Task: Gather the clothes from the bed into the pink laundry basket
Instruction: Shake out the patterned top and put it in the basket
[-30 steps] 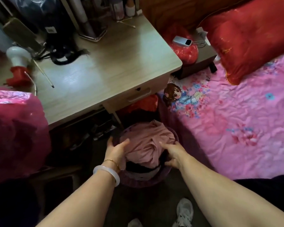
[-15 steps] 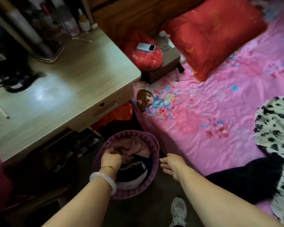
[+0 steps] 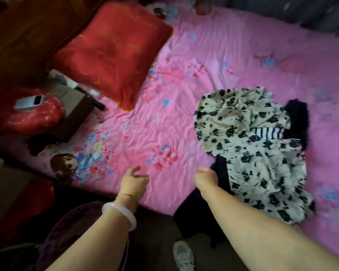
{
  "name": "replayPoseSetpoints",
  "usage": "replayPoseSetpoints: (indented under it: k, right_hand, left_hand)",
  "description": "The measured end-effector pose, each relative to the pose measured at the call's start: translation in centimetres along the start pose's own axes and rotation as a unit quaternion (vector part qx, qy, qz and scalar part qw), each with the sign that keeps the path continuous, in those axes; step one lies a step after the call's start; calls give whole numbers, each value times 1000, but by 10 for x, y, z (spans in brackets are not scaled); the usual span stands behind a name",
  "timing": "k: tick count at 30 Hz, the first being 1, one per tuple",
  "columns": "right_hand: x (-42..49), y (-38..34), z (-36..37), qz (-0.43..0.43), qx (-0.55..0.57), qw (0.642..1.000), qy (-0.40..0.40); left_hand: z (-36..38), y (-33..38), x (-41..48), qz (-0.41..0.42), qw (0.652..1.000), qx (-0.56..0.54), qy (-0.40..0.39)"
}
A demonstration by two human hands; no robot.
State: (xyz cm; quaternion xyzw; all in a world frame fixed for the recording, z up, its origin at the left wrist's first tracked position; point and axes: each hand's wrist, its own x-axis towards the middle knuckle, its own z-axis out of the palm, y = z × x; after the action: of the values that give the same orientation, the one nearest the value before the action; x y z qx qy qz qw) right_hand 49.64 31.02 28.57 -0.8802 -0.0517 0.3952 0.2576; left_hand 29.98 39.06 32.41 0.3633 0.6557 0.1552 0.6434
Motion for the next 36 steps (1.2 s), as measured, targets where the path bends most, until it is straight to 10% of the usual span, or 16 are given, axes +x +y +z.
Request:
replayPoseSetpoints:
  k: [4,8,12,19,25,31,36]
  right_hand:
    - [50,18,-70,-7,-129,978,162]
    - [92,42,-114,63,-207,967,138]
    - [92,48,-133,56,-19,998,-5]
    - [77,30,-133,123,278,951,55]
    - [28,-20,-114,147,443,868,-171]
    - [-74,-105,-122,-32,490,766,-415]
    - [-152,-150,-130,-117,451,721,-513]
  left_hand:
    - [67,14,9,1,998,17,-55]
    - [113,22,11,1,994,40,-97]
    - [133,24,14,-8,991,68,-115]
    - [145,40,-6,3,988,88,-127]
    - [129,44,-37,-8,967,188,-172]
    - [98,68,-93,28,938,243,-247]
    - [45,97,-153,128,957,224,-135]
